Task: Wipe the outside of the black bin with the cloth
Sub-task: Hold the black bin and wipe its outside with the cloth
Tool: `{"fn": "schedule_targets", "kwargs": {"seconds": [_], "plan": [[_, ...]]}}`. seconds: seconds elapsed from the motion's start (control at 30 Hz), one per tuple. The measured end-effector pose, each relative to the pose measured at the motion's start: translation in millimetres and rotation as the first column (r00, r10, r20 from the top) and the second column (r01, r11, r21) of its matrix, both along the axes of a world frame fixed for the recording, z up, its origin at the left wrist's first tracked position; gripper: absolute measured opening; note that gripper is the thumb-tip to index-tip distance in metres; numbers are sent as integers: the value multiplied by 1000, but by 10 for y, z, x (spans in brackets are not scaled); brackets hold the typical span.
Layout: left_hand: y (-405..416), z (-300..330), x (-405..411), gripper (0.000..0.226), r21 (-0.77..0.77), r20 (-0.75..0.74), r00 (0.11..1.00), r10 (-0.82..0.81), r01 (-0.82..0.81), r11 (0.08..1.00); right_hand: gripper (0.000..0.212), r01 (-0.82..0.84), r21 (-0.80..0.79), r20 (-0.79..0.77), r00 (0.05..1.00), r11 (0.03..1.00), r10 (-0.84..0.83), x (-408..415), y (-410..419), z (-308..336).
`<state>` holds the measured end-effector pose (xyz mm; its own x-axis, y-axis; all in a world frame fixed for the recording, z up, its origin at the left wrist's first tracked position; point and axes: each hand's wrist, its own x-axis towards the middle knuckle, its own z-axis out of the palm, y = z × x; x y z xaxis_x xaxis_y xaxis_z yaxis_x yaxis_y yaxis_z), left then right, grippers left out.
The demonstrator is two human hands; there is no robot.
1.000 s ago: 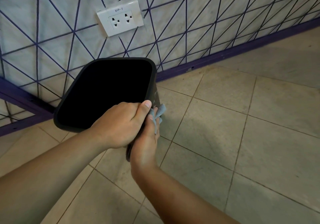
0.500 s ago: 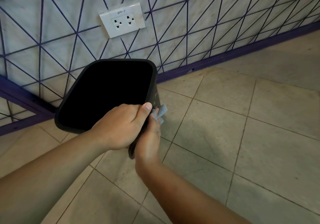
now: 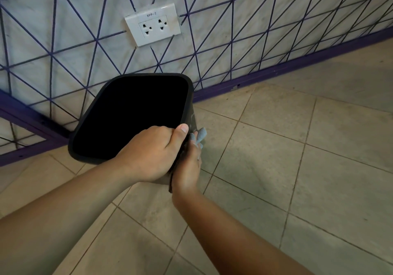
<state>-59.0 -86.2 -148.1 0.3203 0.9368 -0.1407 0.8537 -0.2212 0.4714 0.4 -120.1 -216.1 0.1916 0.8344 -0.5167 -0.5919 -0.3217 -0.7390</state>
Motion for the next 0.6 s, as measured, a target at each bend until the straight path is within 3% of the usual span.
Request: {"fn": "schedule_targets", "kwargs": {"seconds": [0.17, 0.3, 0.43, 0.6], "plan": [[8, 1, -27, 56, -64, 31, 999, 7, -5, 998, 53, -34, 31, 10, 999, 999, 34, -72, -80, 46], [6, 3, -3, 55, -16, 3, 1000, 9, -9, 1000, 53, 3, -6, -43, 999, 1000, -3, -17, 14, -23], [3, 15, -33, 53, -89, 68, 998, -4, 10, 996, 69, -43, 19, -39, 998, 999, 43, -69, -92, 119], [9, -17, -22, 54, -14, 37, 999, -2, 3, 1000, 53, -16, 32, 14, 1000, 999, 16, 38, 1, -72]]}}
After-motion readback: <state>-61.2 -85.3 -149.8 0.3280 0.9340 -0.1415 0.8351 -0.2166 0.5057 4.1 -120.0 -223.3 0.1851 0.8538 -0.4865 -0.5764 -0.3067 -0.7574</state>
